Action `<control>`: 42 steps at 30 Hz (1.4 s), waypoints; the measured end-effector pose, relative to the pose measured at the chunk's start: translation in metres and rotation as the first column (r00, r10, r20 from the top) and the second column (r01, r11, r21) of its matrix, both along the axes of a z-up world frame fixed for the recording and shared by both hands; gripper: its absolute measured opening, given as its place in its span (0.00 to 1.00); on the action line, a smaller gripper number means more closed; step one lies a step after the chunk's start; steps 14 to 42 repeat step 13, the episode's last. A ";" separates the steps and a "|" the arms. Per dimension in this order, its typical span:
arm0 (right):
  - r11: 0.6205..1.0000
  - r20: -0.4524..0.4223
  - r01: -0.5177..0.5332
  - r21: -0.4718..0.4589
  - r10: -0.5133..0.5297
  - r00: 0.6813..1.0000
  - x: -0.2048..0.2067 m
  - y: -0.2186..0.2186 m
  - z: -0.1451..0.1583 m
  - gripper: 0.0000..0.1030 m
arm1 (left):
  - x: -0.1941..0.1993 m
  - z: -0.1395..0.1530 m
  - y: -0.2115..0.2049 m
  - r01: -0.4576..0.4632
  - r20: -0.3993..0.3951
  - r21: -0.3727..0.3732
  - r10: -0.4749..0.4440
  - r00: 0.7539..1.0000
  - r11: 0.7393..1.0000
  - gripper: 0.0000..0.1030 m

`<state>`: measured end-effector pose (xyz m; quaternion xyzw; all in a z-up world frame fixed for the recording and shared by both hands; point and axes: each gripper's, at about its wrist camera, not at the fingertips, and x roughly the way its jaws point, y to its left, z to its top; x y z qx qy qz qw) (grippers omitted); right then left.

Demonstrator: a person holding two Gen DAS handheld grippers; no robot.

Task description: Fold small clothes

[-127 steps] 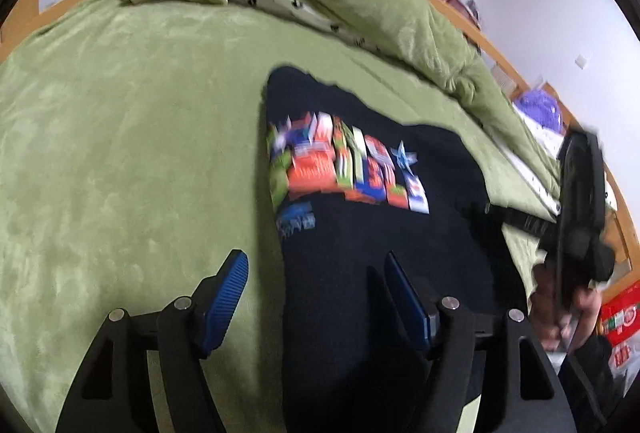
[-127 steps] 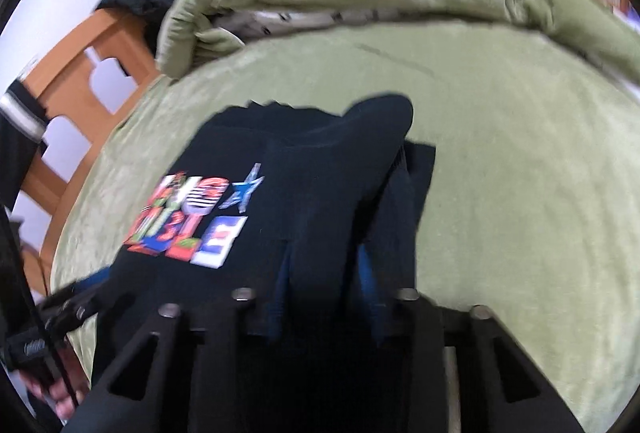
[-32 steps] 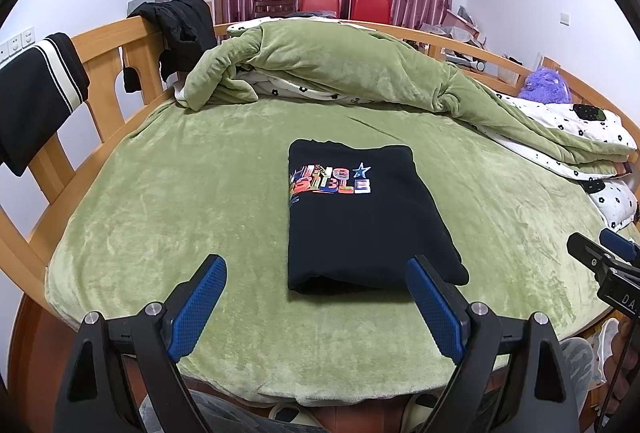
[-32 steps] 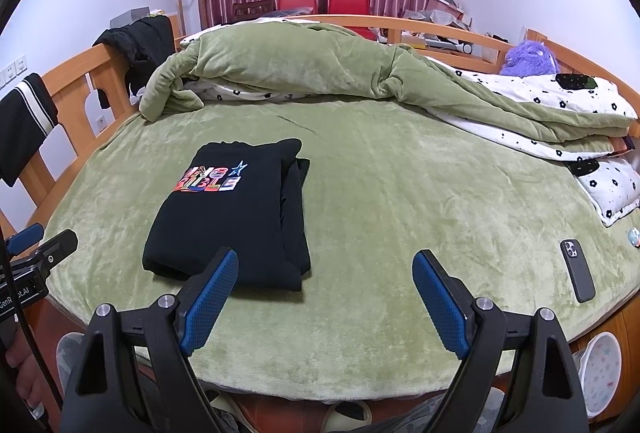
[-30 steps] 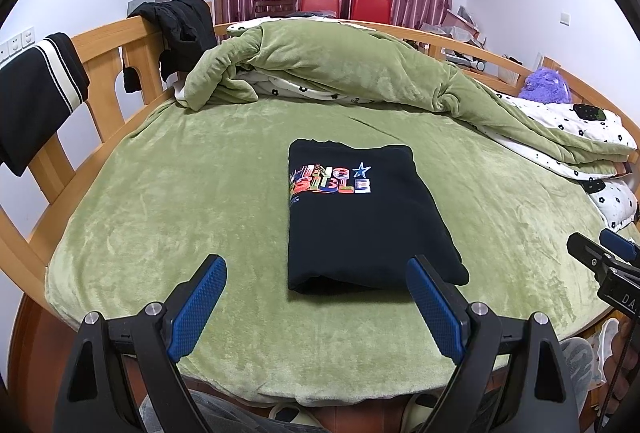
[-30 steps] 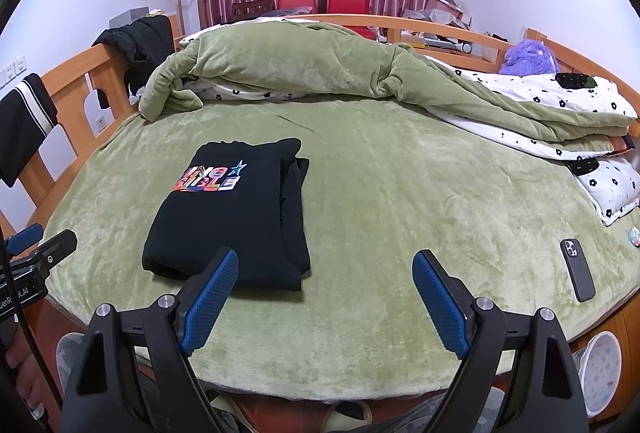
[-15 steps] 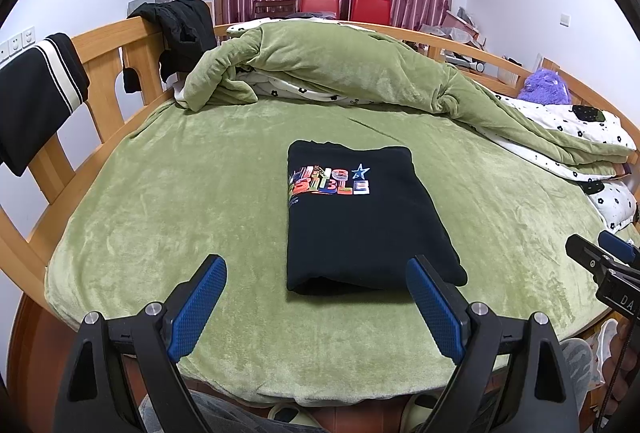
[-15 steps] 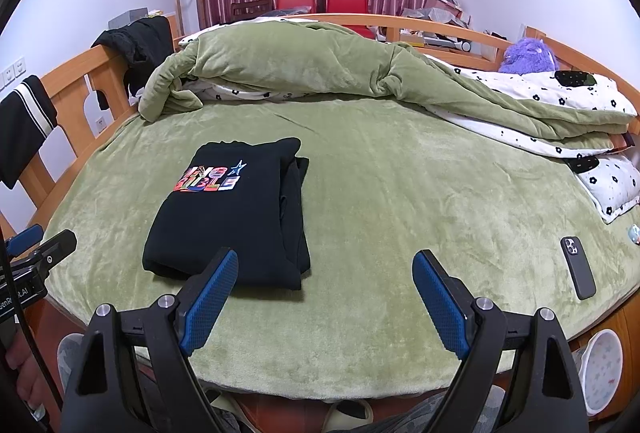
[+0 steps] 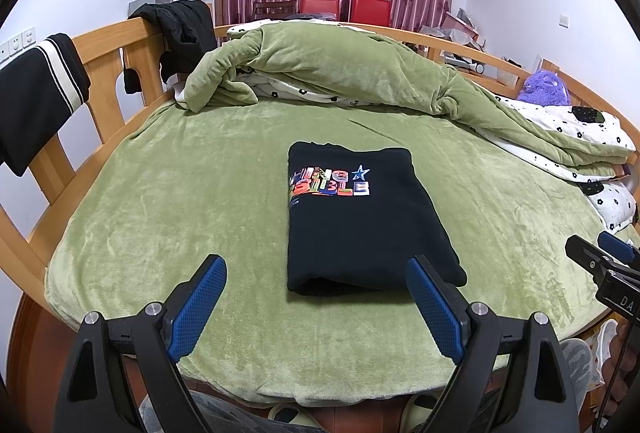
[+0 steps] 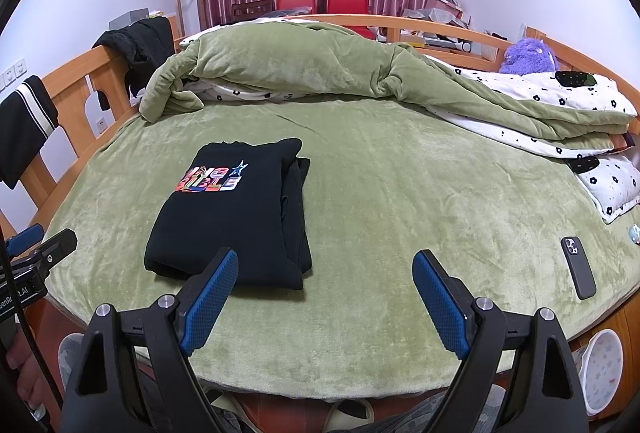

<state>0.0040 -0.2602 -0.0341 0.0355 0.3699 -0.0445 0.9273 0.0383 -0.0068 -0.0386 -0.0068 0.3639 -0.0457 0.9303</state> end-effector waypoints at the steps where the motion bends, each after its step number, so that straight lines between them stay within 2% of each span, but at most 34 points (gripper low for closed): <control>1: 1.000 0.000 0.000 0.000 0.000 1.000 0.000 0.000 0.000 0.85 | 0.000 0.000 0.000 0.001 0.000 -0.001 -0.001 1.000 1.000 0.89; 42: 1.000 -0.002 0.002 0.003 -0.002 1.000 0.000 0.002 -0.001 0.85 | -0.001 0.002 0.000 0.010 0.006 -0.002 -0.010 1.000 1.000 0.89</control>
